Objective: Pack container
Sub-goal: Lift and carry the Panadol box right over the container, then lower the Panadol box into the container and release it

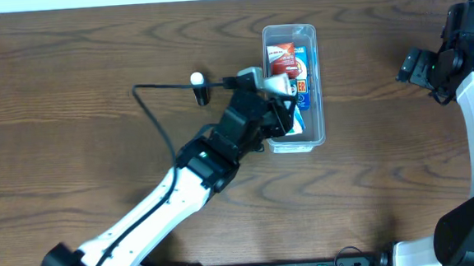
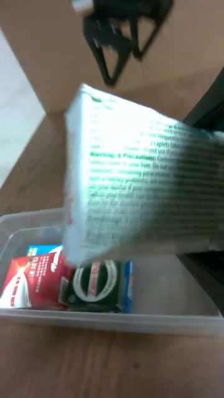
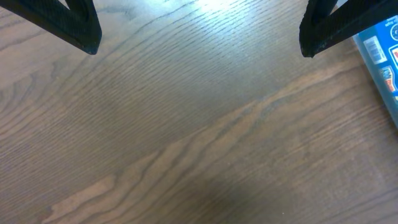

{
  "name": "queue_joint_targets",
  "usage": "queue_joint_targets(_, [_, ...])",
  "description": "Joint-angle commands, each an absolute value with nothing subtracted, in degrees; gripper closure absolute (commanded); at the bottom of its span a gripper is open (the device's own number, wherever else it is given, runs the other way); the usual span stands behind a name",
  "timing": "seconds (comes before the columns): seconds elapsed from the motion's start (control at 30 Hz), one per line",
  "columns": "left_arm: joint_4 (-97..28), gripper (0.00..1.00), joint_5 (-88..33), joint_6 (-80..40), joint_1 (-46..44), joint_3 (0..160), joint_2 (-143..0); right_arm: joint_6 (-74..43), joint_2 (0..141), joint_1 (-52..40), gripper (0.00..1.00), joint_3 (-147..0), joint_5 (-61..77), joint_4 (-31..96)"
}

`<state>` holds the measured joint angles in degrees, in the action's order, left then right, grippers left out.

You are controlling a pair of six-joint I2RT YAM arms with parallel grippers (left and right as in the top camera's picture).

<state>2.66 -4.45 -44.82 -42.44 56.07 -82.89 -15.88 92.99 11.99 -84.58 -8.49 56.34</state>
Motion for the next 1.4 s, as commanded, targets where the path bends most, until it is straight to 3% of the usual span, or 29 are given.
queue_joint_targets(0.0, [4.01, 0.47, -2.24, -35.59, -42.41, 57.21, -85.80, -15.35, 93.12, 12.36, 0.01, -84.44, -9.02, 56.38])
queue_joint_targets(0.37, [5.48, 0.46, 1.13, -29.54, -42.41, 57.21, -88.66, -15.35, 93.12, 12.36, 0.01, -84.44, -9.02, 56.38])
queue_joint_targets(0.97, [4.19, 0.44, 1.23, -29.56, -42.61, 57.19, -89.97, -15.35, 93.12, 12.36, 0.01, -84.44, -8.99, 56.38])
queue_joint_targets(1.37, [12.49, 0.41, 8.62, -28.08, -42.41, 57.19, -89.97, -15.35, 93.12, 12.36, 0.01, -84.44, -9.02, 56.38])
